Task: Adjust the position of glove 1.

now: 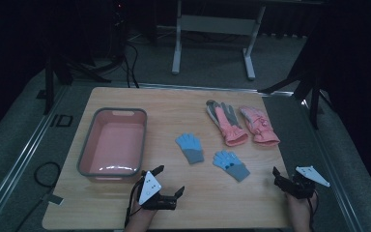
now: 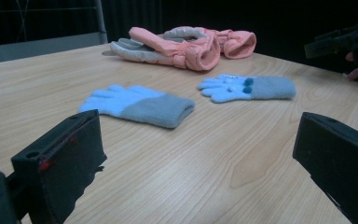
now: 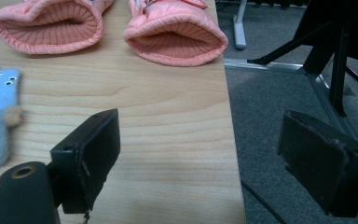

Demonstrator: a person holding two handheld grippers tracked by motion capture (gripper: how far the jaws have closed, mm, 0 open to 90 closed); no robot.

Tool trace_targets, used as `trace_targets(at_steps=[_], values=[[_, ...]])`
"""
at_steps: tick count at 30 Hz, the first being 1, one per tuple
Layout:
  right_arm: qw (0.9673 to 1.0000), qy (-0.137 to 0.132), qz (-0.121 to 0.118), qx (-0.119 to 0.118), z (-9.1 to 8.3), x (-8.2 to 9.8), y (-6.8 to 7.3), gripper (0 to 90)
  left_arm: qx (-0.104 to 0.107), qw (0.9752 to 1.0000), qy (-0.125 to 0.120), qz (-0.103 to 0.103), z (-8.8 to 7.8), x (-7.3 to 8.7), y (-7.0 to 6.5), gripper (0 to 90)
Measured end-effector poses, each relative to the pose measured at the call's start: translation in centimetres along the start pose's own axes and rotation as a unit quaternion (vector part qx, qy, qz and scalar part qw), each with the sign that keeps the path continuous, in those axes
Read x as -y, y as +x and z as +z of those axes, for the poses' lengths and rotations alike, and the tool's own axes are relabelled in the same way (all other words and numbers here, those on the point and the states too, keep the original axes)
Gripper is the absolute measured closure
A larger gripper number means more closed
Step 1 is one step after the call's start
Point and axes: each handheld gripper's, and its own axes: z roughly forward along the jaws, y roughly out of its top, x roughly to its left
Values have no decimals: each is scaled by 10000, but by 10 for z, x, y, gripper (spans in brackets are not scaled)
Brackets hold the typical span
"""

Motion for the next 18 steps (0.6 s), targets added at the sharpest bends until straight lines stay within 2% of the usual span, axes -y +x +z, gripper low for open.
trace_targets(at_steps=[6,11,13,17,18], values=[[9999,78,48,-133,1,-2,-3,109,25,10000,3,-22,0,0,0,19],[9989,369,103,-258,0,-10,-4,110,62,10000,16,25,1,0,-1,19],[9991,336,98,-247,-2,-13,-4,110,75,10000,7,48,1,0,-1,19],[9996,74,-282,21,-10,-28,2,115,93,9999,-1,62,1,0,-2,19],[9993,254,-184,-211,-10,-33,3,129,92,9999,-6,51,1,0,-2,19]])
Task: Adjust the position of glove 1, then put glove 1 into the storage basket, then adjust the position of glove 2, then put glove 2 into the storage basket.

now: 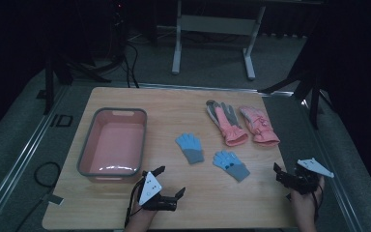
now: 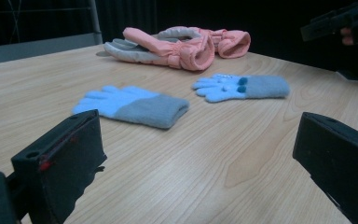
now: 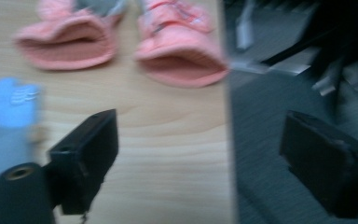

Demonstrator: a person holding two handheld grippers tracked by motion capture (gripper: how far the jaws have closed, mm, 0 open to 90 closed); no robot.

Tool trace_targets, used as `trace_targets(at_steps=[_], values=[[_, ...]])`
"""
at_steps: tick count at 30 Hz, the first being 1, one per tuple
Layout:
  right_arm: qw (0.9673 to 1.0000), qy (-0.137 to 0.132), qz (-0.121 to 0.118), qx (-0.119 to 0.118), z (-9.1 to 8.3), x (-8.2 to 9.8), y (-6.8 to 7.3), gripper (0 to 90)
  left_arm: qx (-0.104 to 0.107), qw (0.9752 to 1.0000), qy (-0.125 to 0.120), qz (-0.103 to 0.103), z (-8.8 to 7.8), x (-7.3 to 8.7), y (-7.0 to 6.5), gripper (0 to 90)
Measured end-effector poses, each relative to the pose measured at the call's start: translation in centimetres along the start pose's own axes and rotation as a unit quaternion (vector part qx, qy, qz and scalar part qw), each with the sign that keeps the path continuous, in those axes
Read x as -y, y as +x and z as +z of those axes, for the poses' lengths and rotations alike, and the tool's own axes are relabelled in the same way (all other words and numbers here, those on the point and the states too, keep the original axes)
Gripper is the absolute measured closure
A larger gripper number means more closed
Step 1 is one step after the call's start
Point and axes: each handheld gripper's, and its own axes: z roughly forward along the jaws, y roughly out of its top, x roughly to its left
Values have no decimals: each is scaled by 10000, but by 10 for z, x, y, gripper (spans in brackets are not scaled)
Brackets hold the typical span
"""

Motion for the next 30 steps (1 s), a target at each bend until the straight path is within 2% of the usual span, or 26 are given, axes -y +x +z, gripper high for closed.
trace_targets(at_steps=[2,4,5,6,7,8,11,13,15,16,17,18,19,21,22,25,27,28,30], values=[[9979,217,69,-599,3,-7,1,143,1,10000,-6,-8,0,0,0,19],[9975,277,93,-647,5,-9,3,156,-3,10000,-8,-34,0,0,0,19],[9961,344,151,-797,7,-14,6,157,-8,10000,-9,-40,0,0,1,19],[9961,344,151,-797,7,-14,6,157,-8,10000,-9,-40,0,0,1,19],[9945,328,213,-973,8,-21,13,116,-6,10000,-16,-43,-1,0,1,19],[9946,286,196,-979,8,-25,18,116,-9,10000,-13,-51,-1,0,1,19],[9909,73,-108,-1340,4,-36,32,110,-5,10000,-35,-59,-1,0,1,19],[9893,58,-325,-1419,3,-45,43,121,-14,10000,-52,-80,-1,1,1,19],[9853,-43,-402,-1661,2,-53,53,164,-15,10000,-15,-86,-1,0,1,19],[9824,-85,-509,-1797,1,-58,58,216,-9,10000,-5,-78,-1,0,1,20],[9802,-75,-679,-1861,1,-62,64,224,-13,10000,10,-85,-1,0,1,19],[9797,-75,-814,-1828,1,-66,71,329,-23,9999,6,-111,0,0,2,19],[9763,-39,-884,-1978,1,-70,76,394,-20,9999,-14,-141,-1,0,2,19],[9705,44,-989,-2199,5,-78,89,405,-14,9998,-23,-218,-1,0,3,19],[9659,100,-1058,-2359,8,-81,95,414,-7,9997,-28,-236,-1,0,4,19],[9573,176,-1228,-2611,20,-90,114,394,18,9998,-21,-200,-1,0,3,19],[9524,263,-1389,-2702,28,-94,126,381,23,9999,-13,-110,-1,0,2,19],[9524,263,-1389,-2702,28,-94,126,381,23,9999,-13,-110,-1,0,2,19],[9436,514,-1491,-2910,42,-99,140,378,34,10000,-6,-33,-1,0,0,19]])
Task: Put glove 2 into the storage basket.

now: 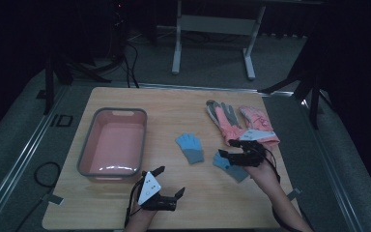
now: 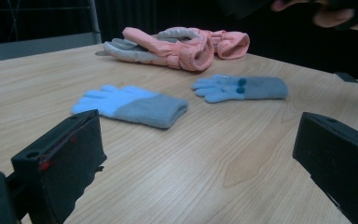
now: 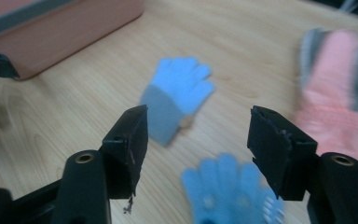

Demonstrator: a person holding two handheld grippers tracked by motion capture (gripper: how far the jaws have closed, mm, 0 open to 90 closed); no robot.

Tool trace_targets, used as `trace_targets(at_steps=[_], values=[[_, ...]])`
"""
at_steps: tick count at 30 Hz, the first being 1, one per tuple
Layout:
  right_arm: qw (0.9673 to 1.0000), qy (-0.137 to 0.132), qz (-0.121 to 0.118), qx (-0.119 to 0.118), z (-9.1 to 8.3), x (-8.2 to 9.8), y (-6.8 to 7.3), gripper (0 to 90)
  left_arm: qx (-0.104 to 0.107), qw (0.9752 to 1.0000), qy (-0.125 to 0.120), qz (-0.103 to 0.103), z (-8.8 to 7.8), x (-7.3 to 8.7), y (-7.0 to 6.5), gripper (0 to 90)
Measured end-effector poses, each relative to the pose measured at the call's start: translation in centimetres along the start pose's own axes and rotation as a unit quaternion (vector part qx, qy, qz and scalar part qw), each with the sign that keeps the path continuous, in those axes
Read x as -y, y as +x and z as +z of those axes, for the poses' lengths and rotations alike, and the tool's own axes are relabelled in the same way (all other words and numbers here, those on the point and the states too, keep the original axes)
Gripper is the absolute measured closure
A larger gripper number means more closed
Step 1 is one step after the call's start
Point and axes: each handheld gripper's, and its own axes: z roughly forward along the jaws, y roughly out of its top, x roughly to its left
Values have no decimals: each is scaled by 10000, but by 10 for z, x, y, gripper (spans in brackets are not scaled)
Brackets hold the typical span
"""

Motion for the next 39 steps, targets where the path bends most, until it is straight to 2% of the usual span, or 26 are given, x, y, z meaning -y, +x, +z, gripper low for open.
trace_targets(at_steps=[1,2,3,5,6,10,12,13,14,16,19,22,25,26,28,30,33,35,37,39], values=[[9999,86,-35,-47,7,-3,1,380,5,10000,-9,11,0,0,0,19],[9996,234,-79,-115,18,-7,2,431,8,10000,-17,10,0,0,0,19],[9996,234,-79,-115,18,-7,2,431,13,10000,-18,4,0,0,0,19],[9991,319,-180,-196,36,-14,6,445,14,10000,-21,-7,0,0,0,19],[9991,319,-180,-196,36,-14,6,445,13,10000,-18,-6,0,0,0,19],[9983,408,-270,-322,54,-22,10,457,29,10000,-12,4,0,0,0,19],[9978,433,-370,-336,63,-25,12,457,36,10000,-9,3,0,0,0,19],[9970,446,-461,-440,72,-29,13,469,43,10000,-11,4,0,0,0,19],[9969,440,-490,-429,74,-31,13,503,43,10000,-11,4,0,0,0,19],[9963,492,-572,-421,81,-33,13,509,50,10000,-8,13,0,0,-1,19],[9962,499,-509,-505,88,-36,12,547,54,10000,-8,26,0,0,-1,19],[9954,590,-647,-401,95,-37,12,576,72,10000,4,41,0,0,-2,19],[9950,687,-578,-438,104,-36,9,623,86,10000,8,31,0,0,-2,19],[9946,743,-577,-436,112,-34,8,641,88,10000,5,23,0,0,-1,19],[9942,795,-575,-433,117,-34,9,641,93,10000,0,15,0,0,-1,19],[9928,902,-664,-419,129,-33,12,617,96,10000,-1,22,0,0,-2,19],[9924,923,-703,-400,136,-33,13,610,121,9999,5,30,0,0,-2,19],[9924,976,-664,-344,145,-32,12,603,124,9999,3,26,0,0,-2,19],[9921,1008,-661,-354,147,-31,11,600,125,9999,-6,6,0,0,-2,19],[9900,1209,-647,-337,155,-26,10,586,122,9999,-12,-14,0,0,-2,20]])
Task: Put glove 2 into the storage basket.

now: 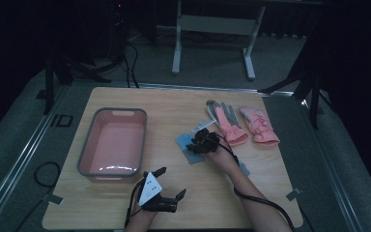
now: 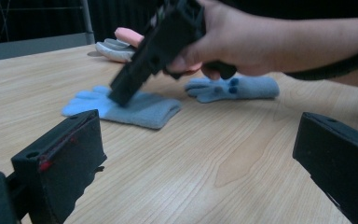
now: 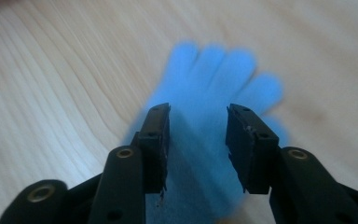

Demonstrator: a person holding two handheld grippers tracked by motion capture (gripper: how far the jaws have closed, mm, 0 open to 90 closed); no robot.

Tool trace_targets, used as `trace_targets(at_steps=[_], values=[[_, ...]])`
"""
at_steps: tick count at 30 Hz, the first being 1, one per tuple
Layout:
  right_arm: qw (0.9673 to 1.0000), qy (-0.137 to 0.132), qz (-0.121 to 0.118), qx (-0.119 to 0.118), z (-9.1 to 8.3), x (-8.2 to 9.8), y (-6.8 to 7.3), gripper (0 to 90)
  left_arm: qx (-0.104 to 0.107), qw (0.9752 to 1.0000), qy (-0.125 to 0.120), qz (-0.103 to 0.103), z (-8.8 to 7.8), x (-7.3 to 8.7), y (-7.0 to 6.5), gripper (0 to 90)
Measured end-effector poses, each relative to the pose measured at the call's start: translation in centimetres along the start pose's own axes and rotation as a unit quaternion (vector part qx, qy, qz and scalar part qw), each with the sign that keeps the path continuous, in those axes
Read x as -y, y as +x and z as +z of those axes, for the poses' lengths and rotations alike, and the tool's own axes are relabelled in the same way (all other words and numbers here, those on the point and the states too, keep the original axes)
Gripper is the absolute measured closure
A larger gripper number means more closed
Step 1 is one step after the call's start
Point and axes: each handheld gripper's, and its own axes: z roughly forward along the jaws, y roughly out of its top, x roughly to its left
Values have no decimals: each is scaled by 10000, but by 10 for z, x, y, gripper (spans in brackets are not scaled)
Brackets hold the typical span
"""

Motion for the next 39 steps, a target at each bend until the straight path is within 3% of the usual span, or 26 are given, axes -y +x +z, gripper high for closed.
trace_targets(at_steps=[3,8,11,12,14,15,16,18,19,21,22,23,27,34,35,39], values=[[9997,-123,204,-40,5,6,-1,615,7,10000,-10,-6,0,0,0,19],[9991,-192,263,264,6,6,8,807,7,10000,-12,-15,0,0,0,19],[9971,-193,552,489,4,5,17,841,-9,10000,-17,-21,0,0,0,19],[9949,-247,798,565,-3,4,21,847,-20,10000,-24,-19,-1,0,0,19],[9941,-266,874,589,-7,3,22,847,-34,10000,-31,-13,-1,0,0,19],[9911,-380,1095,651,-20,2,27,847,-38,10000,-32,-11,-1,0,0,19],[9911,-380,1095,651,-20,2,27,847,-49,10000,-32,-7,-1,0,-1,19],[9893,-466,1182,716,-37,1,35,847,-56,10000,-23,9,-1,0,-1,19],[9860,-553,1326,849,-51,1,43,848,-62,10000,-22,13,-1,0,0,19],[9846,-589,1393,873,-56,2,46,848,-72,10000,-35,-8,-1,0,-1,19],[9821,-631,1434,1048,-66,4,54,848,-74,10000,-38,-10,-1,0,-1,19],[9821,-631,1434,1048,-66,4,54,848,-79,10000,-43,-11,-1,0,-1,19],[9764,-744,1659,1169,-79,13,66,848,-92,9999,-51,3,-1,0,-1,19],[9735,-700,1805,1214,-84,38,87,847,-89,9999,-50,0,-1,0,-1,19],[9733,-643,1890,1136,-81,46,91,846,-85,10000,-48,3,-1,0,-1,19],[9757,-514,1827,1099,-75,54,95,843,-74,10000,-39,24,0,0,-1,19]])
